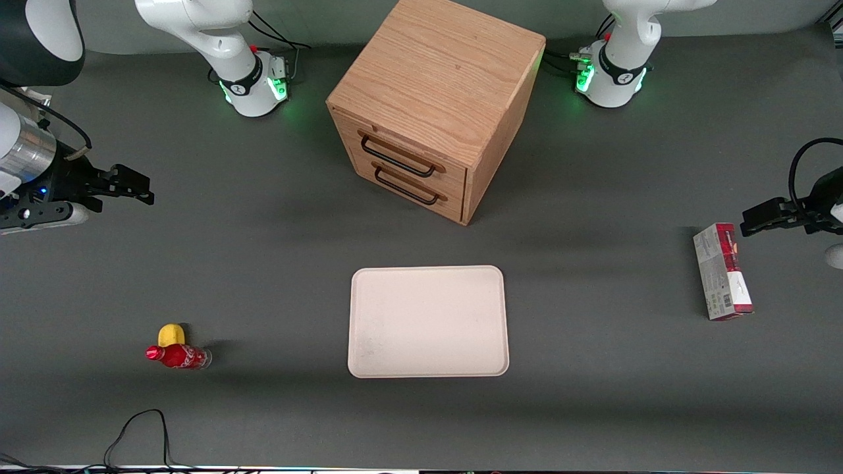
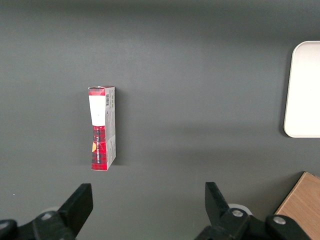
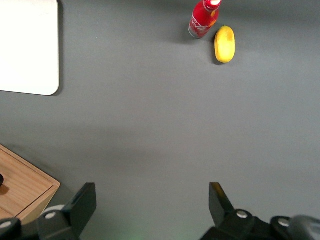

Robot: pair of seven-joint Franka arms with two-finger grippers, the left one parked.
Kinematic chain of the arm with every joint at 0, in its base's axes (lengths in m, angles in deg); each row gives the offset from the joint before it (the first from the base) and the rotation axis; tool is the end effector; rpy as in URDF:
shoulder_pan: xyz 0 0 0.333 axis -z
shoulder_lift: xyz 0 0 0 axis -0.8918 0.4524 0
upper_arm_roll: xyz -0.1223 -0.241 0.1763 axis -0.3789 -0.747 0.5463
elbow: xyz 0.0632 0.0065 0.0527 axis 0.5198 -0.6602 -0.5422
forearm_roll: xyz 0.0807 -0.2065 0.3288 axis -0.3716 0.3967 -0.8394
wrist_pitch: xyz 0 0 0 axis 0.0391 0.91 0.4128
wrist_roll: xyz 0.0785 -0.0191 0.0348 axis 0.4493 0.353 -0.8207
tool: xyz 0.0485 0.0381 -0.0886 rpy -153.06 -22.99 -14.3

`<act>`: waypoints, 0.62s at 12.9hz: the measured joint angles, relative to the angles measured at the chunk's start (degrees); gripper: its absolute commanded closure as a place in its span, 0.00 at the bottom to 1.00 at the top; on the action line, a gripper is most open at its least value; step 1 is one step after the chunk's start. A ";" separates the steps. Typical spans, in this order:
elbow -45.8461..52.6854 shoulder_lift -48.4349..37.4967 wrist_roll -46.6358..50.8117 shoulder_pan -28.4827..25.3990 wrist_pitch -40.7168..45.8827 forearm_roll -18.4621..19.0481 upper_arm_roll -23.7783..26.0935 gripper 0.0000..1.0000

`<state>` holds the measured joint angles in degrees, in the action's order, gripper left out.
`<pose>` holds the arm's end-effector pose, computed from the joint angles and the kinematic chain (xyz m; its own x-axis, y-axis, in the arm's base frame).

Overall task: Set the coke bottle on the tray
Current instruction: 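Move the open right gripper down over the red Coca-Cola bottle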

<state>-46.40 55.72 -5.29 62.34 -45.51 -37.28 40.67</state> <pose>0.5527 0.0121 0.5767 0.9935 0.0994 -0.0560 0.0985 -0.9950 -0.0187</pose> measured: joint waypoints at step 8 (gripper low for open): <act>0.38 0.16 -0.03 0.57 0.33 0.01 -0.17 0.00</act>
<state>-46.02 55.88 -5.32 62.91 -45.18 -37.27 40.51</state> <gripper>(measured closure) 0.000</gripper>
